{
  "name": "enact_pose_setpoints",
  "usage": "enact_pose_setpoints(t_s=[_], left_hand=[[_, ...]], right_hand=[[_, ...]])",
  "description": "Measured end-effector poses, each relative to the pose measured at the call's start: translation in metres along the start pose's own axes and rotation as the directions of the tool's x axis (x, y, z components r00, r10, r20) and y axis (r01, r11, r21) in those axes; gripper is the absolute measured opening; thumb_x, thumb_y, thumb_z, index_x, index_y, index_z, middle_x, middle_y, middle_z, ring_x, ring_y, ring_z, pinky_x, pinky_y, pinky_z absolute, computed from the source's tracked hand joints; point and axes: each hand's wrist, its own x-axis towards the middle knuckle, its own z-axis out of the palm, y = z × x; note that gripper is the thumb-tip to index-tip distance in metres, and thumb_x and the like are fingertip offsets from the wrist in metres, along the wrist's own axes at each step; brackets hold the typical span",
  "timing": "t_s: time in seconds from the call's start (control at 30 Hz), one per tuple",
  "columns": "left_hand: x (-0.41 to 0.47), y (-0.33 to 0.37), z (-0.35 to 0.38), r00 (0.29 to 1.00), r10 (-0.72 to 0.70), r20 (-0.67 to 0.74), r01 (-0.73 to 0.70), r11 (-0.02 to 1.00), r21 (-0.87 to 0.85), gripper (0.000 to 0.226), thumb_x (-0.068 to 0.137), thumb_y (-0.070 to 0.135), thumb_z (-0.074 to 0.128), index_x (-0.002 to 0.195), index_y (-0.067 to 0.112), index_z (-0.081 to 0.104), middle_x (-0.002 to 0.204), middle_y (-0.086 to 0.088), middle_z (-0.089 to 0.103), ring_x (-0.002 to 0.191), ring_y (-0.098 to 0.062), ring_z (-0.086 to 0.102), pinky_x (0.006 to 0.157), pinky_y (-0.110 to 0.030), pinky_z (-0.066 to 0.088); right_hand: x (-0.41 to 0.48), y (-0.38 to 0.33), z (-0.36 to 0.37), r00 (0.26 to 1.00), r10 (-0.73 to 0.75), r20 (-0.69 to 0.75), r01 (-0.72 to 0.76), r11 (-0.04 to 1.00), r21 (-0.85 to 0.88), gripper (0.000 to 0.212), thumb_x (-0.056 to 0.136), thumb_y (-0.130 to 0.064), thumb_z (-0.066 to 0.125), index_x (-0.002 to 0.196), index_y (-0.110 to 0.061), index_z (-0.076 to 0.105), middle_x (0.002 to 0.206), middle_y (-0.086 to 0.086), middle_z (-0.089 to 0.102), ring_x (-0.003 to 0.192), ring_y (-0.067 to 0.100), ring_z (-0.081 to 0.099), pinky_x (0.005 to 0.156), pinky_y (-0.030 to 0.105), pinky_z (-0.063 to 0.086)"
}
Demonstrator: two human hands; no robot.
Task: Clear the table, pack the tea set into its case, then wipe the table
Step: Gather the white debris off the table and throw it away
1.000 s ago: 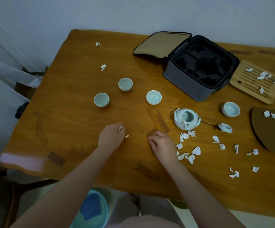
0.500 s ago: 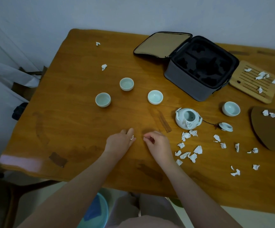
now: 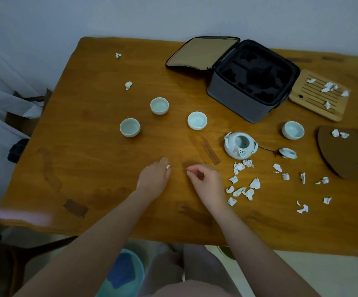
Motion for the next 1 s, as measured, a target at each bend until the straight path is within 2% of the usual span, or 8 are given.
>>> enact_pose_setpoints(t_s=[0.2, 0.37, 0.5, 0.6, 0.67, 0.77, 0.87, 1.0], left_hand=[[-0.001, 0.013, -0.008, 0.977, -0.210, 0.028, 0.189, 0.805, -0.563, 0.034, 0.101, 0.020, 0.033, 0.071, 0.010, 0.045, 0.066, -0.006, 0.050, 0.059, -0.014, 0.041, 0.058, -0.029, 0.034], [-0.002, 0.030, -0.011, 0.951, -0.290, 0.104, 0.264, 0.594, -0.760, 0.044, 0.102, 0.025, 0.034, 0.062, 0.010, 0.045, 0.056, -0.004, 0.047, 0.045, -0.010, 0.039, 0.049, -0.024, 0.033], [-0.001, 0.043, -0.011, 0.876, -0.347, 0.334, 0.408, 0.165, -0.898, 0.035, 0.096, 0.021, 0.042, 0.063, 0.010, 0.044, 0.054, -0.004, 0.040, 0.039, -0.010, 0.028, 0.040, -0.024, 0.022], [0.003, 0.056, -0.010, 0.799, -0.327, 0.505, 0.428, -0.279, -0.859, 0.032, 0.097, 0.019, 0.044, 0.066, 0.009, 0.044, 0.049, -0.001, 0.042, 0.032, -0.008, 0.030, 0.030, -0.017, 0.020], [0.007, 0.065, -0.007, 0.770, -0.302, 0.563, 0.390, -0.477, -0.788, 0.033, 0.097, 0.017, 0.045, 0.066, 0.010, 0.044, 0.047, 0.000, 0.045, 0.030, -0.007, 0.034, 0.028, -0.014, 0.020], [0.009, 0.075, 0.000, 0.751, -0.273, 0.601, 0.390, -0.551, -0.738, 0.044, 0.094, 0.017, 0.044, 0.050, 0.014, 0.040, 0.044, 0.001, 0.040, 0.028, -0.011, 0.032, 0.030, -0.016, 0.022], [0.007, 0.089, -0.004, 0.696, -0.284, 0.660, 0.471, -0.513, -0.717, 0.035, 0.084, 0.013, 0.039, 0.049, 0.016, 0.032, 0.046, -0.001, 0.034, 0.034, -0.015, 0.035, 0.036, -0.018, 0.031], [-0.003, 0.114, -0.006, 0.652, -0.241, 0.719, 0.572, -0.467, -0.674, 0.043, 0.097, 0.017, 0.036, 0.055, 0.009, 0.042, 0.042, -0.010, 0.051, 0.049, -0.022, 0.056, 0.062, -0.024, 0.046]], right_hand=[[-0.008, -0.015, 0.003, 0.989, 0.143, -0.041, -0.132, 0.972, 0.193, 0.018, 0.087, -0.013, 0.071, 0.105, -0.016, 0.073, 0.088, -0.008, 0.069, 0.082, -0.001, 0.061, 0.074, 0.008, 0.046], [-0.010, -0.026, 0.004, 0.982, 0.180, -0.062, -0.151, 0.935, 0.321, 0.024, 0.085, -0.010, 0.072, 0.105, -0.021, 0.070, 0.087, -0.007, 0.069, 0.083, 0.003, 0.063, 0.075, 0.012, 0.049], [-0.013, -0.033, 0.002, 0.979, 0.184, -0.089, -0.136, 0.913, 0.383, 0.016, 0.085, -0.011, 0.073, 0.094, -0.024, 0.073, 0.084, -0.012, 0.071, 0.079, 0.001, 0.065, 0.074, 0.016, 0.051], [-0.018, -0.039, -0.003, 0.978, 0.177, -0.111, -0.111, 0.891, 0.441, 0.018, 0.085, -0.008, 0.072, 0.086, -0.026, 0.072, 0.075, -0.009, 0.073, 0.074, 0.006, 0.068, 0.071, 0.018, 0.053], [-0.020, -0.041, -0.005, 0.976, 0.185, -0.113, -0.109, 0.868, 0.484, 0.014, 0.085, -0.006, 0.071, 0.088, -0.020, 0.074, 0.075, -0.003, 0.074, 0.073, 0.014, 0.071, 0.072, 0.025, 0.056], [-0.021, -0.041, -0.010, 0.973, 0.189, -0.132, -0.103, 0.869, 0.485, 0.014, 0.083, -0.008, 0.074, 0.088, -0.021, 0.075, 0.074, -0.001, 0.073, 0.073, 0.018, 0.070, 0.072, 0.029, 0.056], [-0.020, -0.039, -0.020, 0.973, 0.176, -0.151, -0.105, 0.914, 0.391, 0.011, 0.081, -0.012, 0.077, 0.084, -0.023, 0.075, 0.073, -0.007, 0.069, 0.070, 0.003, 0.061, 0.066, 0.016, 0.049], [-0.021, -0.029, -0.031, 0.985, 0.046, -0.168, -0.018, 0.987, 0.160, 0.007, 0.077, -0.015, 0.079, 0.083, -0.016, 0.077, 0.072, -0.018, 0.056, 0.079, 0.002, 0.054, 0.069, 0.009, 0.043]])
